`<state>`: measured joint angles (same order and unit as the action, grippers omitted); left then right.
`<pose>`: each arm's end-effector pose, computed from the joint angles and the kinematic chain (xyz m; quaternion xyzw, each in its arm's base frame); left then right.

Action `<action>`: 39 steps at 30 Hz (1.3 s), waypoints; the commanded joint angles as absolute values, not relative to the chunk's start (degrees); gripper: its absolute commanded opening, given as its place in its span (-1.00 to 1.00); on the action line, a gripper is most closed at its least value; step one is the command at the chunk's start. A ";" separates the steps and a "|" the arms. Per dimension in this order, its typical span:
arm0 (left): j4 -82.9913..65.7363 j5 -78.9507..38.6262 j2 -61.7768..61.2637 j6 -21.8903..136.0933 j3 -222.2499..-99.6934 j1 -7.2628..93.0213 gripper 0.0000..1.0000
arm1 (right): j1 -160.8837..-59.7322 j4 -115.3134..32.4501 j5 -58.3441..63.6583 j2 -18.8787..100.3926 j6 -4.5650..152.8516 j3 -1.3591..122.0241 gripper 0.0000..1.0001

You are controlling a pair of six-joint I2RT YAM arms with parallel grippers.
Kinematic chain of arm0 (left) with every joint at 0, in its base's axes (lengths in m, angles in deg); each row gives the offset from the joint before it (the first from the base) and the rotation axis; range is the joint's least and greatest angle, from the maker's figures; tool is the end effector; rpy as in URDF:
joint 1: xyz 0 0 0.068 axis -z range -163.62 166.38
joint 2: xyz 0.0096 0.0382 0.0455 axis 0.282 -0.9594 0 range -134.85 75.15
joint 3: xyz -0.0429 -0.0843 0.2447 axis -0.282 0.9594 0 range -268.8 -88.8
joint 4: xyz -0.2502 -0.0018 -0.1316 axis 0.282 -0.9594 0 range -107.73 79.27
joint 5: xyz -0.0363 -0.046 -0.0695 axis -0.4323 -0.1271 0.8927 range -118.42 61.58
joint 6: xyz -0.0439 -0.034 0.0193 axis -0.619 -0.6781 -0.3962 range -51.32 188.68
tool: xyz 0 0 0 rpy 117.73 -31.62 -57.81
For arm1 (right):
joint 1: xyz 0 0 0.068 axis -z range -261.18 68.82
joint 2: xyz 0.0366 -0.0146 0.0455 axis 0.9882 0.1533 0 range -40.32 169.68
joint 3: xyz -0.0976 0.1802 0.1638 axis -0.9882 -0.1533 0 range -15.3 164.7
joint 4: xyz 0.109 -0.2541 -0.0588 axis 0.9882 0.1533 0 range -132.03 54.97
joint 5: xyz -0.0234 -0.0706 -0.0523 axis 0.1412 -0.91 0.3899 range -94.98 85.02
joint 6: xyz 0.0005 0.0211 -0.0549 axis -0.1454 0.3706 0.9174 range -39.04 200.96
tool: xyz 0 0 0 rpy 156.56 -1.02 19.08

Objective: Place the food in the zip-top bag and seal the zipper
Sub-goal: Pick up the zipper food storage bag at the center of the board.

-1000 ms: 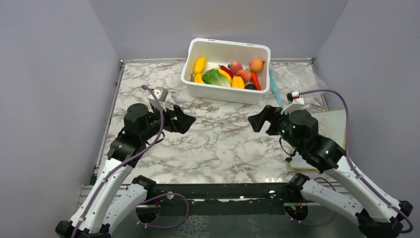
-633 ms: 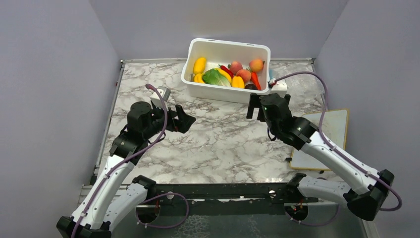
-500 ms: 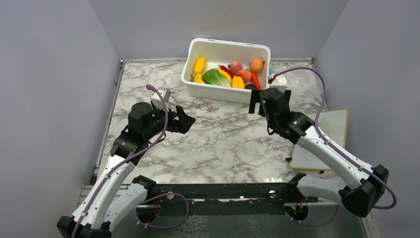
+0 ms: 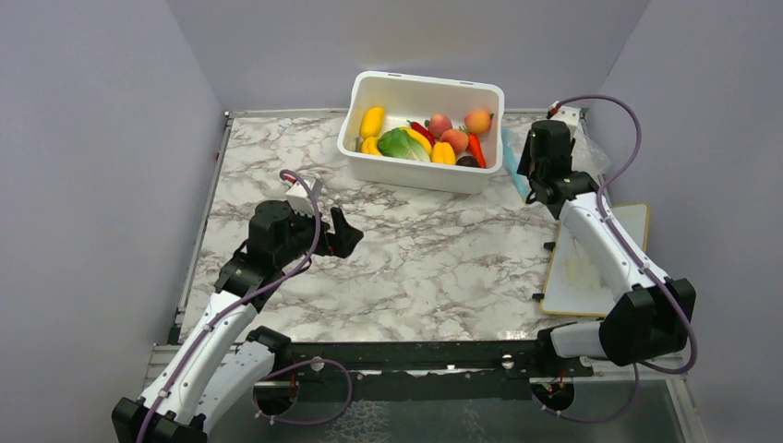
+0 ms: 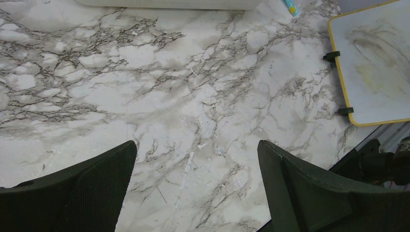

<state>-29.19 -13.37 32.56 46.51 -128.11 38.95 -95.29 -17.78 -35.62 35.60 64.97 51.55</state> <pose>0.1907 -0.0911 0.2867 0.0763 0.8204 -0.3120 0.4731 0.3201 0.0580 0.3153 0.1393 0.8467 -0.1056 0.5025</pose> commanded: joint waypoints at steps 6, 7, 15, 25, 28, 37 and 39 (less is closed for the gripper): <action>-26.23 -11.62 35.17 47.86 -126.88 38.71 0.98 | -88.22 -21.74 -30.02 44.74 70.11 51.30 -0.20; -26.24 -11.36 35.36 48.05 -126.78 38.72 0.98 | -87.87 -21.85 -29.03 46.02 70.12 51.49 -0.20; -26.30 -11.85 36.19 48.20 -126.60 38.71 0.98 | -85.40 -26.14 -22.77 53.78 71.82 50.70 -0.18; -26.39 -11.80 36.95 48.20 -126.42 38.71 0.98 | -81.58 -26.05 -17.64 63.80 73.87 56.00 -0.02; -26.38 -11.24 36.70 48.61 -126.59 38.74 0.98 | -81.18 -25.14 -15.11 66.14 74.28 57.34 0.14; -26.56 -12.66 37.75 48.69 -126.55 38.77 0.98 | -81.18 -25.69 -17.82 70.26 74.62 58.22 0.22; -26.55 -12.71 37.71 48.73 -126.66 38.71 0.98 | -81.18 -25.62 -17.61 71.52 74.78 58.62 0.22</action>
